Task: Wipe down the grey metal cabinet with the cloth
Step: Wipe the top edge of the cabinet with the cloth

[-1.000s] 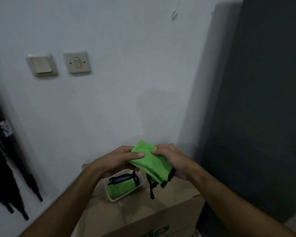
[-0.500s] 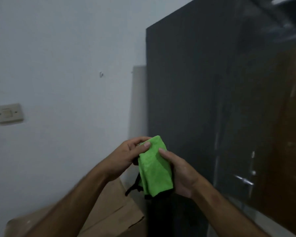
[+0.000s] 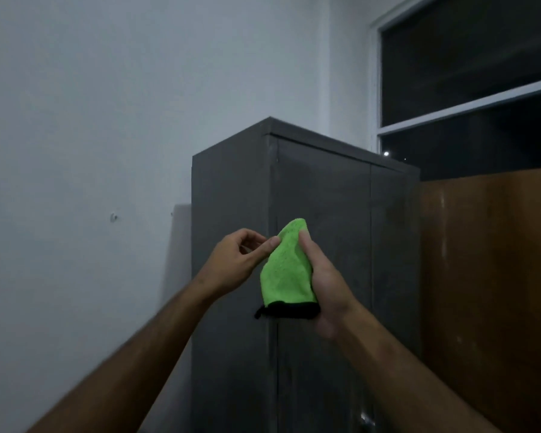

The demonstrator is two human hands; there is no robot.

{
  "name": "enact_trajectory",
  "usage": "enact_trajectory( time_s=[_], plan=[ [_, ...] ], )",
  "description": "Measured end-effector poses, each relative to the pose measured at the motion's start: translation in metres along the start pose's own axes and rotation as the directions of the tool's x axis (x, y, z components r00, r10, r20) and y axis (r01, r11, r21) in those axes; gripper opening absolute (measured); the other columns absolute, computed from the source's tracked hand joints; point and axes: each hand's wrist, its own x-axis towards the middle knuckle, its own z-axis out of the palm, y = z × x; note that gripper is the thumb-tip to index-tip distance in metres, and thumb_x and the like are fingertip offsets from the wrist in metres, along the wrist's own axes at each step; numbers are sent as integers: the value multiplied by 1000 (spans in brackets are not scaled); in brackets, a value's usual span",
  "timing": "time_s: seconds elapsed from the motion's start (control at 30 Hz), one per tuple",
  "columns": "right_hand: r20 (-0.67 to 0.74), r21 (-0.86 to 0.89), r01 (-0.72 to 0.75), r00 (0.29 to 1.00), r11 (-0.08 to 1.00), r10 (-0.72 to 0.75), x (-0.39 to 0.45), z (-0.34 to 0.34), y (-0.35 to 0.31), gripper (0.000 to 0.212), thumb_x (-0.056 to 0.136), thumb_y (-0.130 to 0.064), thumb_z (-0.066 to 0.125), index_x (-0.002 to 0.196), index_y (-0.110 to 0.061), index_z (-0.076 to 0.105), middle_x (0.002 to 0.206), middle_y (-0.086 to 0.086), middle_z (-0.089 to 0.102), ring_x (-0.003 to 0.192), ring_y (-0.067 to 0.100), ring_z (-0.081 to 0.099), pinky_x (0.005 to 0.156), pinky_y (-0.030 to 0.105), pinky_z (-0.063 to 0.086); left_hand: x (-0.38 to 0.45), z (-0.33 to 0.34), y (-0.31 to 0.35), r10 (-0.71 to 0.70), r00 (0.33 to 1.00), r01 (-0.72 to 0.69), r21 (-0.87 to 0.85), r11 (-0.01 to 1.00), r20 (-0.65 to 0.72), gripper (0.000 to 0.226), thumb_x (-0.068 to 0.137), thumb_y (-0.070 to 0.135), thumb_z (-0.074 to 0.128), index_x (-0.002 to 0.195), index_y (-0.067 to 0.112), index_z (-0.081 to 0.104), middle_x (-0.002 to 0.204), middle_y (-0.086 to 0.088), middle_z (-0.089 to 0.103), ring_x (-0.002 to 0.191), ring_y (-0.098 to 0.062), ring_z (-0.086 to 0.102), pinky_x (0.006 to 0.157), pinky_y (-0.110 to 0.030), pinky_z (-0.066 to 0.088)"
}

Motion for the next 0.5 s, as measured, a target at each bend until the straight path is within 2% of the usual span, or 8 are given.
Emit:
enact_trajectory(
  time_s=[0.03, 0.1, 0.17, 0.23, 0.3, 0.37, 0.43, 0.5],
  plan=[
    [-27, -47, 38, 999, 998, -39, 7, -2, -11, 58, 90, -60, 61, 127, -16, 67, 114, 13, 75, 99, 29, 75, 78, 45, 62, 10, 0, 6, 17, 1000, -17, 35, 999, -16, 58, 81, 76, 64, 109, 26, 71, 101, 7, 74, 92, -9, 71, 75, -23, 55],
    [-72, -162, 140, 986, 977, -153, 26, -6, -29, 44, 97, -54, 59, 123, -19, 64, 114, 12, 73, 98, 27, 74, 80, 44, 62, 29, -3, 16, 61, 997, -57, 91, 994, -45, 54, 83, 73, 63, 109, 26, 71, 102, 8, 73, 92, -6, 68, 75, -21, 52],
    [-102, -294, 262, 948, 919, -303, 48, -11, -46, 30, 99, -46, 59, 108, -17, 63, 101, 10, 70, 90, 25, 70, 79, 44, 59, 48, -9, 21, 104, 993, -96, 130, 987, -63, 46, 89, 67, 63, 109, 26, 71, 102, 7, 72, 94, -8, 67, 78, -24, 53],
    [-94, -404, 361, 898, 840, -431, 71, -17, -64, 23, 92, -41, 58, 96, -18, 60, 89, 6, 64, 82, 23, 64, 71, 41, 54, 70, -17, 24, 148, 986, -134, 161, 978, -78, 37, 97, 59, 62, 108, 25, 70, 102, 4, 71, 95, -11, 67, 79, -25, 54],
    [-54, -525, 425, 848, 737, -527, 96, -23, -79, 21, 84, -40, 54, 93, -21, 57, 86, 3, 61, 77, 21, 61, 68, 40, 51, 93, -24, 26, 195, 974, -173, 180, 968, -116, 35, 102, 53, 58, 109, 22, 71, 101, 0, 71, 96, -15, 68, 77, -24, 53],
    [32, -700, 477, 764, 531, -644, 123, -31, -91, 20, 86, -40, 54, 98, -24, 58, 91, 2, 62, 80, 20, 62, 68, 40, 52, 116, -29, 29, 234, 958, -204, 179, 962, -164, 38, 106, 48, 52, 113, 15, 70, 106, -8, 72, 101, -22, 67, 80, -27, 53],
    [178, -836, 493, 658, 239, -732, 151, -38, -103, 24, 90, -39, 58, 110, -25, 58, 101, 4, 59, 84, 16, 59, 67, 34, 50, 139, -31, 31, 253, 942, -219, 163, 962, -223, 42, 110, 45, 46, 118, 10, 68, 115, -14, 69, 107, -27, 65, 88, -35, 55],
    [319, -881, 474, 579, -8, -750, 178, -41, -117, 31, 95, -38, 61, 124, -26, 57, 109, 2, 53, 83, 11, 55, 66, 28, 46, 161, -30, 35, 257, 923, -227, 133, 965, -285, 42, 112, 43, 40, 122, 10, 64, 124, -13, 65, 108, -19, 62, 94, -37, 53]
  ],
)
